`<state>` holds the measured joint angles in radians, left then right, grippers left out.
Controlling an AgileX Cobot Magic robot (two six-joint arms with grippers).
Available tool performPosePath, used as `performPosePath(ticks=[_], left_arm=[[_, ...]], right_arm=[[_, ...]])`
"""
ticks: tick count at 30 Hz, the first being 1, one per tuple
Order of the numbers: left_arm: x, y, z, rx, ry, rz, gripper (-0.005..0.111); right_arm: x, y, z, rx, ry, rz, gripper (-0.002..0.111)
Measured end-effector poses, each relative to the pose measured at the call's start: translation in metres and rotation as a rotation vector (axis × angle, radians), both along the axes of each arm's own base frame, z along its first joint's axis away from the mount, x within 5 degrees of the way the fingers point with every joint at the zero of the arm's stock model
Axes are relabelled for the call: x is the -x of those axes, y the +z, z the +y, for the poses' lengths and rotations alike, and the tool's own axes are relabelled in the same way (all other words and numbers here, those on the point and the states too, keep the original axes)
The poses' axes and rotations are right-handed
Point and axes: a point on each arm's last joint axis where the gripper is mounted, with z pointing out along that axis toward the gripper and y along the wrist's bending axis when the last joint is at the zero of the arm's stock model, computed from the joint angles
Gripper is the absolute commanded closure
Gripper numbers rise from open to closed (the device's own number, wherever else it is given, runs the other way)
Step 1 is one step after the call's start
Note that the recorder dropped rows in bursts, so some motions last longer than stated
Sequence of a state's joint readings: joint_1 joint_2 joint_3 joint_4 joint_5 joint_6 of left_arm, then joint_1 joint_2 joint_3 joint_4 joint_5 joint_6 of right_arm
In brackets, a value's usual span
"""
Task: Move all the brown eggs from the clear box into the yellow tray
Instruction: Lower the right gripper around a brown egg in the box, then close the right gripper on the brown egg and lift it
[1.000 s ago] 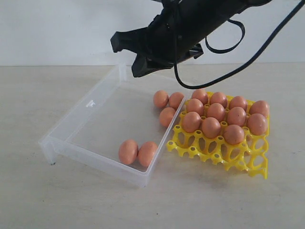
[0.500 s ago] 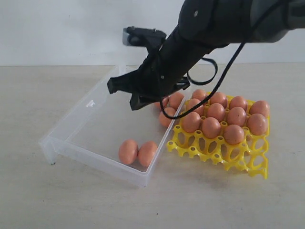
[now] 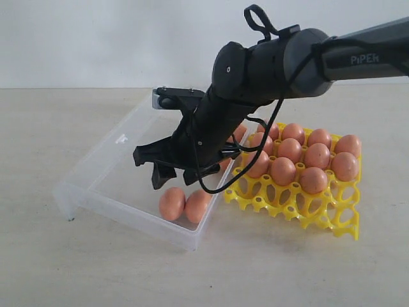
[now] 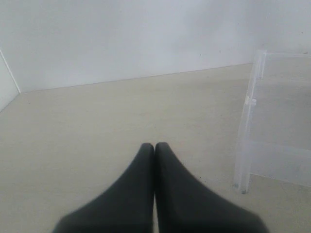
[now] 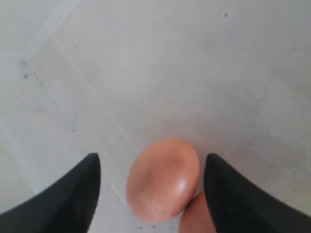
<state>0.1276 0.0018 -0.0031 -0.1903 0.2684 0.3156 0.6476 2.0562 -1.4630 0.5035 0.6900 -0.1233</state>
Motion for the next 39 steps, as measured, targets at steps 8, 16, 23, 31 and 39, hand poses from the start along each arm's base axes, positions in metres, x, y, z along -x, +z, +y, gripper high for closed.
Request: performPosePath(ticks=[8, 16, 23, 31, 39], left_arm=[[0.0, 0.0, 0.0, 0.0, 0.0, 0.0, 0.111], [0.0, 0.0, 0.0, 0.0, 0.0, 0.0, 0.111], [0.0, 0.0, 0.0, 0.0, 0.0, 0.0, 0.111], [0.0, 0.0, 0.0, 0.0, 0.0, 0.0, 0.111], [0.0, 0.0, 0.0, 0.0, 0.0, 0.0, 0.111]], right_arm=[[-0.002, -0.005, 0.003, -0.029, -0.06, 0.024, 0.041], [-0.003, -0.032, 0.005, 0.001, -0.077, 0.088, 0.041], [-0.005, -0.036, 0.006, 0.007, -0.074, 0.091, 0.06], [-0.005, -0.037, 0.008, -0.004, -0.024, 0.07, 0.071], [-0.011, -0.039, 0.012, -0.057, -0.088, 0.042, 0.108]])
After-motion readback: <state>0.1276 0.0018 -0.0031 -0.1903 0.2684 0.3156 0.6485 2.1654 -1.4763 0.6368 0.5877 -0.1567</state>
